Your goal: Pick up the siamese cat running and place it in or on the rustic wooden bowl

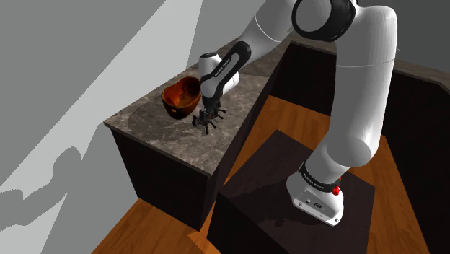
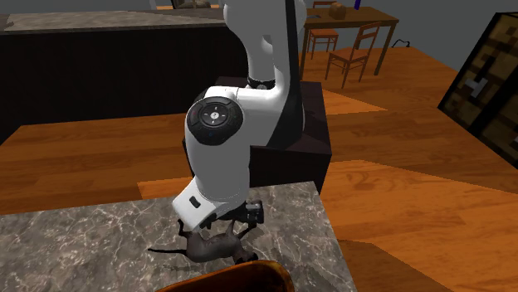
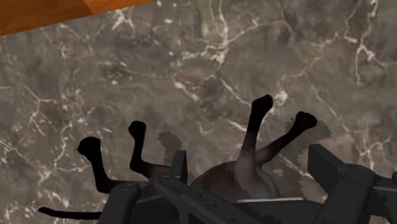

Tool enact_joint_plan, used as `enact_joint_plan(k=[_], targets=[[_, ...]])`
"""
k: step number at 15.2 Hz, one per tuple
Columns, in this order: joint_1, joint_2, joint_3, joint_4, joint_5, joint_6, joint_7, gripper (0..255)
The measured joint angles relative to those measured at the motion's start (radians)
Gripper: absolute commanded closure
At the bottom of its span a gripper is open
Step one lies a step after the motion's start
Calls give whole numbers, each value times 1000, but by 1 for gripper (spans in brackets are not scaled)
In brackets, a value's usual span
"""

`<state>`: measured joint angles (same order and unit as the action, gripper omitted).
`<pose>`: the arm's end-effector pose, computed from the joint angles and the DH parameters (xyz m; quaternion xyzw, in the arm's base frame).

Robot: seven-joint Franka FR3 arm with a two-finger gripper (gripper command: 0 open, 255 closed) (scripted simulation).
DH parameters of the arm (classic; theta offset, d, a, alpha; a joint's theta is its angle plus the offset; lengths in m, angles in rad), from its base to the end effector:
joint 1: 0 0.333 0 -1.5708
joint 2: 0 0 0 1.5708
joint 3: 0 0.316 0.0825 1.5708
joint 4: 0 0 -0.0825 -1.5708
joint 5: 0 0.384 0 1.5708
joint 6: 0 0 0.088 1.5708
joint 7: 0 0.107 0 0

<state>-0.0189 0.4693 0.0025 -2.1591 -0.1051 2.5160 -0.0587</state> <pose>0.5522 -0.0081 0.1673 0.9959 0.0652 -0.0571 0.0256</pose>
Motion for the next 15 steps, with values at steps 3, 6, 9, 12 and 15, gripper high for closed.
enact_joint_plan(k=[3, 6, 9, 12, 15], targets=[[0, 9, -1, -5, -1, 14, 1, 0], [0, 9, -1, -6, -2, 15, 1, 0], [0, 9, -1, -6, -2, 15, 1, 255], [0, 8, -1, -7, -2, 15, 1, 255], [0, 8, -1, -7, -1, 15, 1, 255]])
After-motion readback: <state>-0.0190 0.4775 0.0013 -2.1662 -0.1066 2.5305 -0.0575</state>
